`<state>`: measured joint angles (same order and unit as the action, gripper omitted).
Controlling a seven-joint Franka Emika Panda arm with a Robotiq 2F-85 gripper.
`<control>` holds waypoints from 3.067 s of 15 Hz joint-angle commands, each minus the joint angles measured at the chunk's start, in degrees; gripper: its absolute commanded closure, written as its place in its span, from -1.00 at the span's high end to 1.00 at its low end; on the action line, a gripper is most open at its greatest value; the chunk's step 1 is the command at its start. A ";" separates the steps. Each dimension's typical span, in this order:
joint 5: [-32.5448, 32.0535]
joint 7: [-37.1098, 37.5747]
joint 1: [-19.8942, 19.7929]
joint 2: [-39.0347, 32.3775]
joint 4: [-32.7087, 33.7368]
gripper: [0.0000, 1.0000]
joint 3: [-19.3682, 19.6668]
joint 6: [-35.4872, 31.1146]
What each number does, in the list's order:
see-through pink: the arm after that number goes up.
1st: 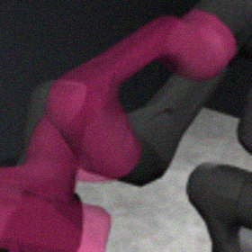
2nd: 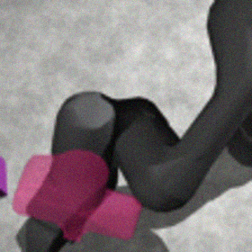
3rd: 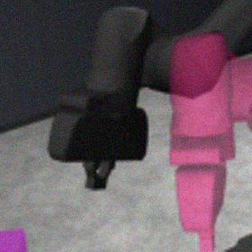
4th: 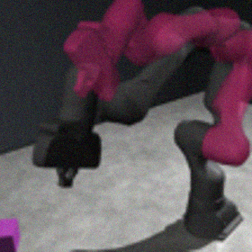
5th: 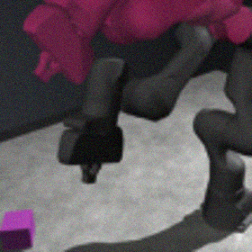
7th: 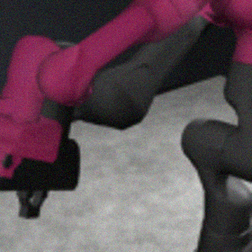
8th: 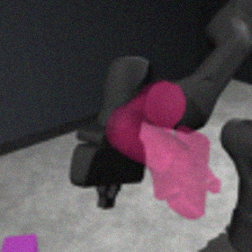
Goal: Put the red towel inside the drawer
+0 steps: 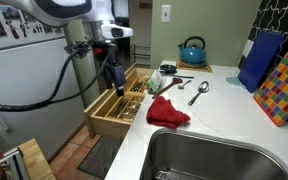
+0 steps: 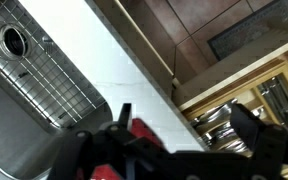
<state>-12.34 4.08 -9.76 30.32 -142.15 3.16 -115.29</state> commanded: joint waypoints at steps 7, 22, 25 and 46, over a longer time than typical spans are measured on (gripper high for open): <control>0.16 7.52 -4.03 -14.45 8.59 1.00 4.57 -8.19; 6.40 24.99 -6.63 -28.68 19.21 1.00 9.09 -14.78; 8.88 25.87 -6.63 -32.19 21.43 1.00 10.34 -16.92; 18.54 24.88 -5.92 -40.86 27.88 -1.00 12.17 -17.33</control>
<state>4.71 29.78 -16.30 -10.24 -114.94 14.60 -133.58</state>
